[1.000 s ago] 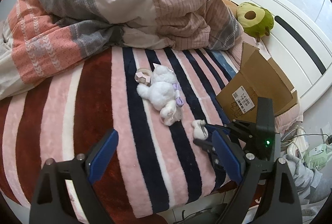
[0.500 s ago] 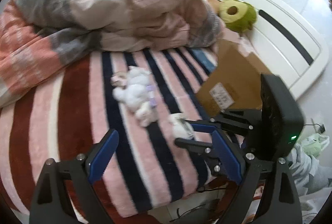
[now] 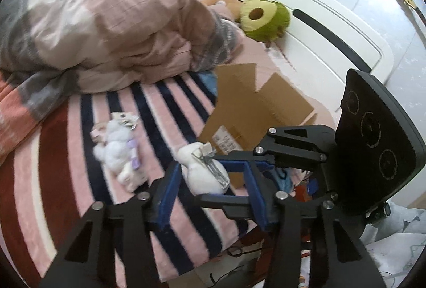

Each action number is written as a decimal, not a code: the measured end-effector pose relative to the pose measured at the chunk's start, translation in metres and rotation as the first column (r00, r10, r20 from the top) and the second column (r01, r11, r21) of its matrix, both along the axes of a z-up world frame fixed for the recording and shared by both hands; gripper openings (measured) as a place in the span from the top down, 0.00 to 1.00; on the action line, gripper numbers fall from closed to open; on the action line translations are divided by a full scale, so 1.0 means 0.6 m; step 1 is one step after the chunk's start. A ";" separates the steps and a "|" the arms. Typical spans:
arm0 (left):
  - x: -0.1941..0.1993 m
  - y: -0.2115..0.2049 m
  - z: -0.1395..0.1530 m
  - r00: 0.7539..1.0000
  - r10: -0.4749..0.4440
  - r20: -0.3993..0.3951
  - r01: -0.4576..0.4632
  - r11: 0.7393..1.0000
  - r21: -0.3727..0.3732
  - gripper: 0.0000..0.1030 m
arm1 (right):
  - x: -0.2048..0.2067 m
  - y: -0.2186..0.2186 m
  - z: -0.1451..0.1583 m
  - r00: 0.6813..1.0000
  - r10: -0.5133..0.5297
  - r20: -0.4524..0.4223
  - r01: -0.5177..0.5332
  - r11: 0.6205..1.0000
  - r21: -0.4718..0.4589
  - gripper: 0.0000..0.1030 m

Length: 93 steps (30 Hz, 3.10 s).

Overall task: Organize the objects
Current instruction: 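Carry the fluffy item into the box and open the right gripper, then move the right gripper back to the white plush keychain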

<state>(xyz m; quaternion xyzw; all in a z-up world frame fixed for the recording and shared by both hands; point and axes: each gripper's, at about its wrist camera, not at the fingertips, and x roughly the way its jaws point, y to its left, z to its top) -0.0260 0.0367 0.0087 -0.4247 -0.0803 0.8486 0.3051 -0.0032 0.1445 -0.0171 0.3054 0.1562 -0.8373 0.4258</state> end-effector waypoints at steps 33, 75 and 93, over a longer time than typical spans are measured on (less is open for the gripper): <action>-0.145 0.334 0.014 0.969 -0.238 0.071 0.243 0.968 -0.066 0.62 | -0.077 0.314 0.020 0.939 -0.343 0.031 0.342 0.939 0.029 0.77; 0.008 -0.071 0.014 0.974 0.216 -0.072 -0.223 0.967 -0.122 0.16 | -0.006 0.042 0.027 0.990 -0.103 0.094 0.107 0.993 -0.039 0.39; 0.013 -0.191 -0.135 0.942 0.326 0.086 -0.315 0.942 -0.116 0.16 | -0.106 -0.073 -0.206 0.951 -0.251 0.180 0.235 0.966 0.104 0.40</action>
